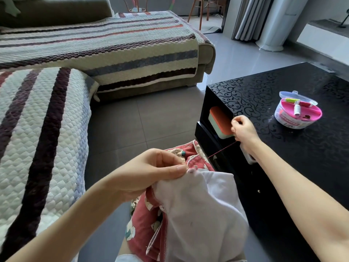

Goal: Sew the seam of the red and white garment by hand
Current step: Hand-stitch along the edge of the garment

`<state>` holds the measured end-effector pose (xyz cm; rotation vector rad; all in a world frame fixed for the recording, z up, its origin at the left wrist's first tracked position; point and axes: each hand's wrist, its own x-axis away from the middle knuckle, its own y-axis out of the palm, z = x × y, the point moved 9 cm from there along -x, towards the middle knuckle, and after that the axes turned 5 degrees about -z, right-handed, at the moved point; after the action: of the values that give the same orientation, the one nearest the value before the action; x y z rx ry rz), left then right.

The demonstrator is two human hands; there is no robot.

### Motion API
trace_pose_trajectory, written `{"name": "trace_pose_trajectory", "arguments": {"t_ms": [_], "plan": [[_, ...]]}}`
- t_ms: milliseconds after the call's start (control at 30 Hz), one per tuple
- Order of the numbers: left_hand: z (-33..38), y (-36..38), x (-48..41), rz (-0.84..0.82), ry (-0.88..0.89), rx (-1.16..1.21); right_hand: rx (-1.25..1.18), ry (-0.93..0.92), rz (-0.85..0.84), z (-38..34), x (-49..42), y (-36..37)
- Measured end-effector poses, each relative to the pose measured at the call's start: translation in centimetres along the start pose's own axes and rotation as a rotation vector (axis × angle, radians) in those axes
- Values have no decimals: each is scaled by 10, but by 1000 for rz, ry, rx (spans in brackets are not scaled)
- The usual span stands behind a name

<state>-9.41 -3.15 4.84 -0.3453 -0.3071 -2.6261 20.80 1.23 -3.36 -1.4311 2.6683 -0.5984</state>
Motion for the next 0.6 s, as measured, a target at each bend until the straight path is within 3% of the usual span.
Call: {"name": "trace_pose_trajectory", "arguments": {"t_ms": [67, 133, 233, 367, 467, 600], "plan": [[3, 1, 4, -29, 13, 12, 229, 22, 128, 16, -12, -19], [4, 1, 7, -49, 13, 14, 231, -20, 108, 3, -8, -14], [6, 2, 9, -78, 16, 5, 33, -134, -249, -57, 40, 30], [10, 4, 9, -111, 23, -15, 24, -311, -814, -126, 142, 77], [11, 7, 8, -142, 30, -39, 30, -336, -983, -134, 178, 93], [15, 8, 9, -133, 34, -57, 53, -347, -1024, -133, 188, 103]]}}
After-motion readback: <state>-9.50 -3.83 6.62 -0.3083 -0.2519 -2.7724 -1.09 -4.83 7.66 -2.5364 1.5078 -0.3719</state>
